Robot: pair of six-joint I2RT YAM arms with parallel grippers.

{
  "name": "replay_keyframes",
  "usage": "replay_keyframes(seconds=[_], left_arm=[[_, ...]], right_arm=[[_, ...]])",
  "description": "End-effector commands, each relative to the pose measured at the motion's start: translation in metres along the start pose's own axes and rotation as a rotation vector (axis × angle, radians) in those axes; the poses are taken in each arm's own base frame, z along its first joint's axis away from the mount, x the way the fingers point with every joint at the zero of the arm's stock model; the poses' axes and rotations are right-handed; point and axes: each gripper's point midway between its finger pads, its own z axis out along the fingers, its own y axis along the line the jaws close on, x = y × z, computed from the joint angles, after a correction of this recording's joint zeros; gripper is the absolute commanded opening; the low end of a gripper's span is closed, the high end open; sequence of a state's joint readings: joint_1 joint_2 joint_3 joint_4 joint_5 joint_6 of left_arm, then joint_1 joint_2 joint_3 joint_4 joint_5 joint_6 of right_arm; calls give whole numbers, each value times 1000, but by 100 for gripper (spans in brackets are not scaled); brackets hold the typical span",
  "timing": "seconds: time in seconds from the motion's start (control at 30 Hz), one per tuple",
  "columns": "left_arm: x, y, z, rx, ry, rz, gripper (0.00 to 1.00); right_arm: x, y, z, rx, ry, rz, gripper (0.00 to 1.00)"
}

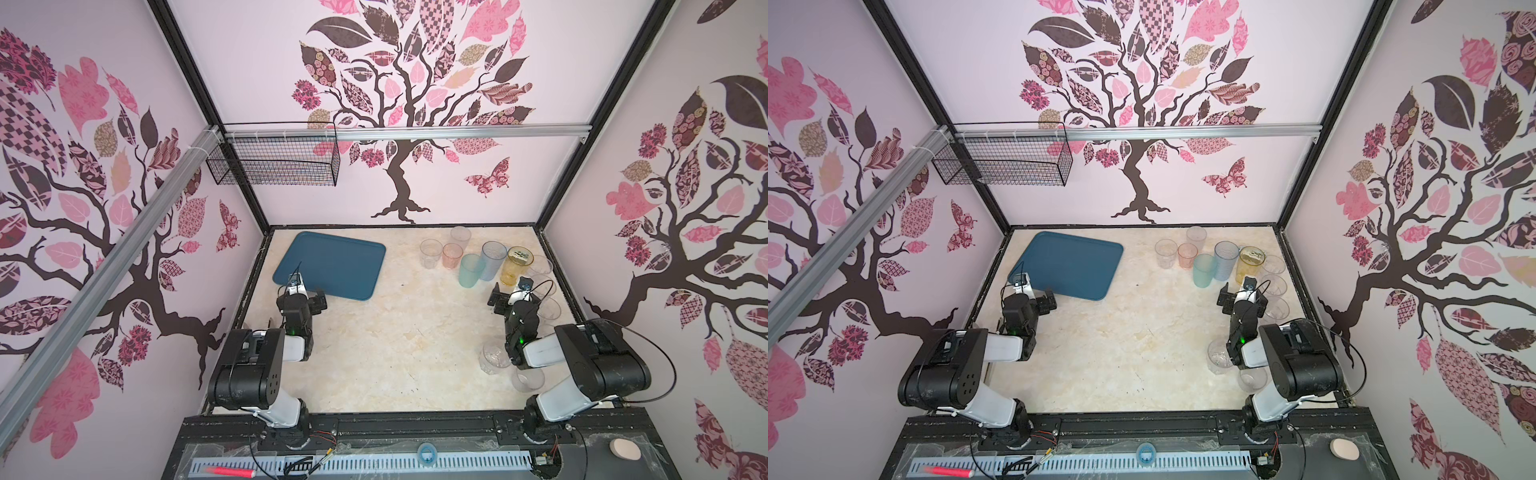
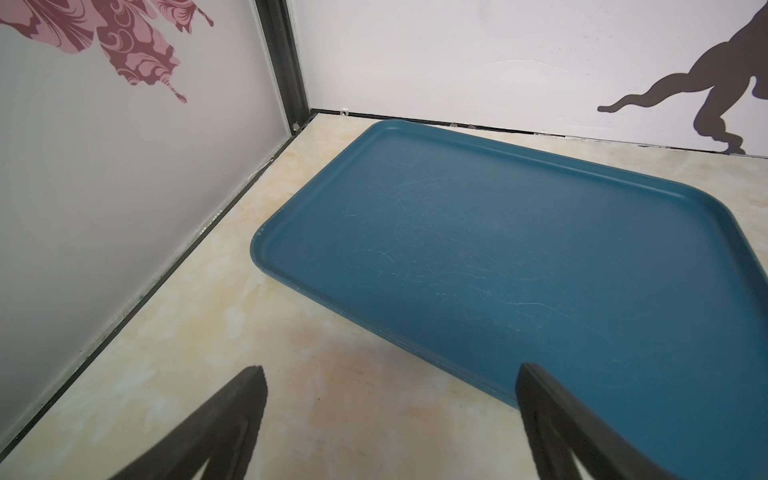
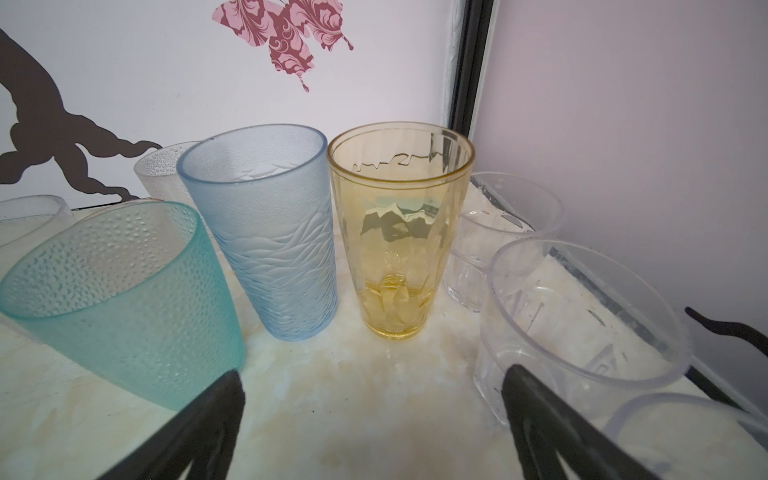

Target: Place the glasses into the tray

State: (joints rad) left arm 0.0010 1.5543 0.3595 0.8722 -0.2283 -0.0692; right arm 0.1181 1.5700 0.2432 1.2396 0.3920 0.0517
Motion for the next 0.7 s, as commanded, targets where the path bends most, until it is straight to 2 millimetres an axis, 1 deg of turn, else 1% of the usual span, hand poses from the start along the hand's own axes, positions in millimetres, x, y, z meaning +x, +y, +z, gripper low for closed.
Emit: replay_keyframes(seconds=[0.0, 0.57, 0.63, 0.67], left_arm=[[-9, -3, 3, 6, -20, 5, 98], [-8, -3, 2, 1, -21, 11, 98], [-13, -2, -1, -31, -43, 21, 98], [-19, -3, -2, -41, -60, 26, 97]], right_arm=[[-3, 1, 4, 4, -9, 5, 100], [-4, 1, 3, 4, -12, 9, 100], [-5, 1, 2, 1, -19, 7, 99], [-8, 2, 0, -11, -30, 5, 99]])
